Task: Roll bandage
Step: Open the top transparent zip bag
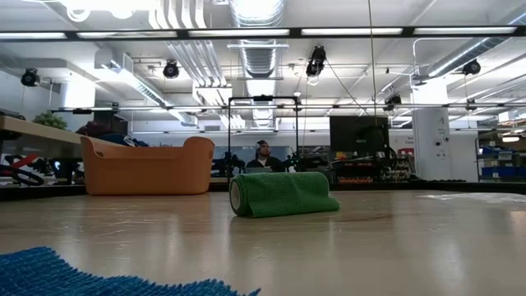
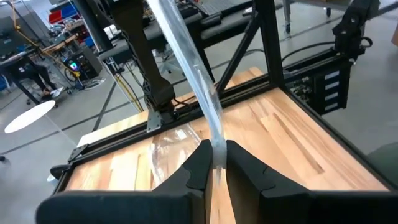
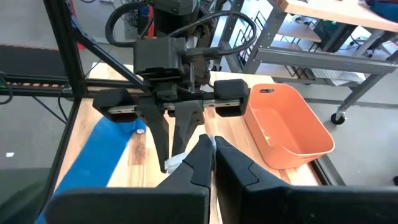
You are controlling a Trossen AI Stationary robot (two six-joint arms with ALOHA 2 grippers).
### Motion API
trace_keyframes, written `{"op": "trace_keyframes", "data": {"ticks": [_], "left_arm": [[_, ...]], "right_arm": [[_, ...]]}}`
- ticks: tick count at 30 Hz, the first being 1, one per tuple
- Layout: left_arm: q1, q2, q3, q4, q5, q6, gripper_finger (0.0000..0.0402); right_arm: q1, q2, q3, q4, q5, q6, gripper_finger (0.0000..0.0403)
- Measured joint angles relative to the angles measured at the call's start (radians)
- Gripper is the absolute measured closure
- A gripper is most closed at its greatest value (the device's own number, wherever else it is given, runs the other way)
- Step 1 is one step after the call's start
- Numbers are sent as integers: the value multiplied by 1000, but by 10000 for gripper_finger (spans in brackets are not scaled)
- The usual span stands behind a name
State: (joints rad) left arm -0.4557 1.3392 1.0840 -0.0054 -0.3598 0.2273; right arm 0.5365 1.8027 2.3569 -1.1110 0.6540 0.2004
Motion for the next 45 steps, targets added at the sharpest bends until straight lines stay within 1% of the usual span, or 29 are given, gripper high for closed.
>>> {"op": "trace_keyframes", "data": {"ticks": [12, 15, 21, 25, 27, 29, 31, 34, 37, 41, 45], "left_arm": [[0, 0, 0, -13, 1, 47, 372], [-1, 0, 0, -17, 0, 48, 368], [-2, 0, -4, -48, -86, 38, 331], [-2, -1, -4, -62, -92, 30, 298], [-2, -1, -4, -55, -90, 28, 282], [-2, -2, -4, -51, -47, 26, 267], [-1, -2, -4, -49, 34, 25, 254], [0, 0, -7, -18, 167, 38, 240], [0, 17, -8, 13, 248, 54, 232], [1, 57, -8, 75, 265, 56, 230], [1, 110, -8, 145, 265, 84, 238]], "right_arm": [[0, -5, 0, -35, 0, 24, 401], [0, -3, -8, -47, 4, -4, 401], [0, 21, -65, -56, 6, -120, 401], [9, 30, -144, -54, -7, -169, 401], [11, 30, -185, -46, -30, -175, 401], [13, 30, -221, -37, -76, -171, 401], [20, 30, -256, -4, -115, -174, 401], [36, 30, -299, 55, -131, -199, 401], [53, 30, -315, 94, -136, -227, 401], [77, 30, -315, 161, -131, -276, 401], [106, 30, -315, 214, -131, -326, 401]]}}
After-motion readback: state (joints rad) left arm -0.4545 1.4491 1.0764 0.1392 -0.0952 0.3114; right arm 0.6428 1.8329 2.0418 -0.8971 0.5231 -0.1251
